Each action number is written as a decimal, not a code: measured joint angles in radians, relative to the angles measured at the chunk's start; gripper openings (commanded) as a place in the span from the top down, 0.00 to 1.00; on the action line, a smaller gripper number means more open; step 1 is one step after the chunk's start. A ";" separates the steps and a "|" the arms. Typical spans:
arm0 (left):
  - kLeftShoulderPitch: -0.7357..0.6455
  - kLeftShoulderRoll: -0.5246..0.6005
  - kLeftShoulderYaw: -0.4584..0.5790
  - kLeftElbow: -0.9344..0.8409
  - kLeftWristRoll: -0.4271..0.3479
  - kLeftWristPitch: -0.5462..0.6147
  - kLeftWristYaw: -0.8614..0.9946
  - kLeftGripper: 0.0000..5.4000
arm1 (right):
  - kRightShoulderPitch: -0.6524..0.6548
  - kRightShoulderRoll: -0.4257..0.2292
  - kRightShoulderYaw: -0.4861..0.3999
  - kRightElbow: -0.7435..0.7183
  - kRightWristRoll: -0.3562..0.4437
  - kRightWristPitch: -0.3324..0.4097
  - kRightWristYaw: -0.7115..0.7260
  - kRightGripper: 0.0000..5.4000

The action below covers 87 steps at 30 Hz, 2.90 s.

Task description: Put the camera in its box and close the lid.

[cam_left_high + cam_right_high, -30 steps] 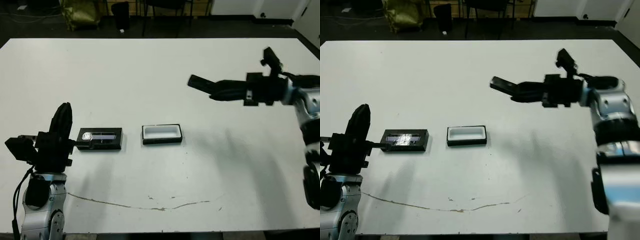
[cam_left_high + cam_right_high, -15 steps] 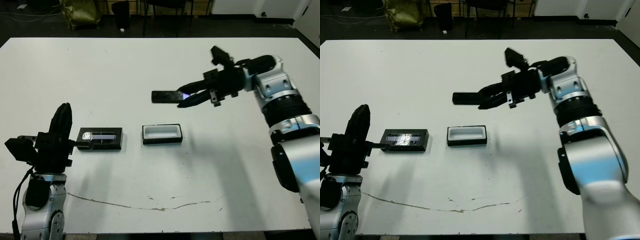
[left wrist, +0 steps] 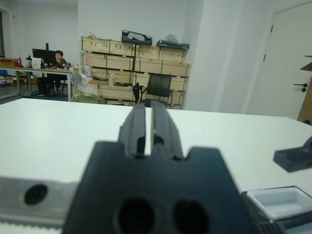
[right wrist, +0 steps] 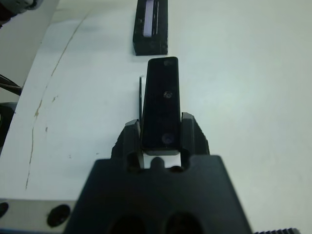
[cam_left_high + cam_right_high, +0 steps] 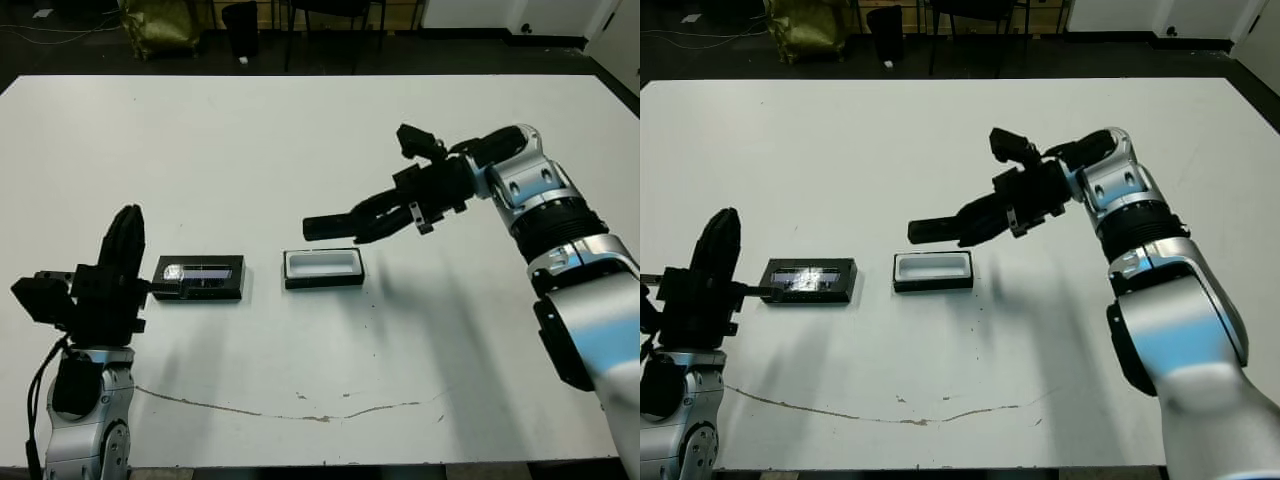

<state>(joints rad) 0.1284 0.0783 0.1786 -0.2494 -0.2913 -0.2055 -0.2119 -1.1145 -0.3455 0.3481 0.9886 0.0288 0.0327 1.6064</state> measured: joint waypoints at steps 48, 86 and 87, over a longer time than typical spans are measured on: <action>0.017 -0.002 -0.014 -0.001 -0.003 -0.007 0.004 1.00 | 0.009 0.078 0.016 0.084 -0.130 -0.014 -0.002 0.93; 0.020 -0.007 -0.019 -0.003 -0.003 0.001 0.002 1.00 | -0.037 0.141 0.038 0.118 -0.237 -0.058 -0.045 0.93; 0.020 -0.007 -0.019 -0.003 -0.003 0.001 0.002 1.00 | -0.037 0.146 0.038 0.121 -0.237 -0.048 -0.047 0.93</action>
<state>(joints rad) 0.1484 0.0712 0.1599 -0.2521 -0.2945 -0.2047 -0.2100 -1.1519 -0.1994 0.3861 1.1093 -0.2081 -0.0154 1.5591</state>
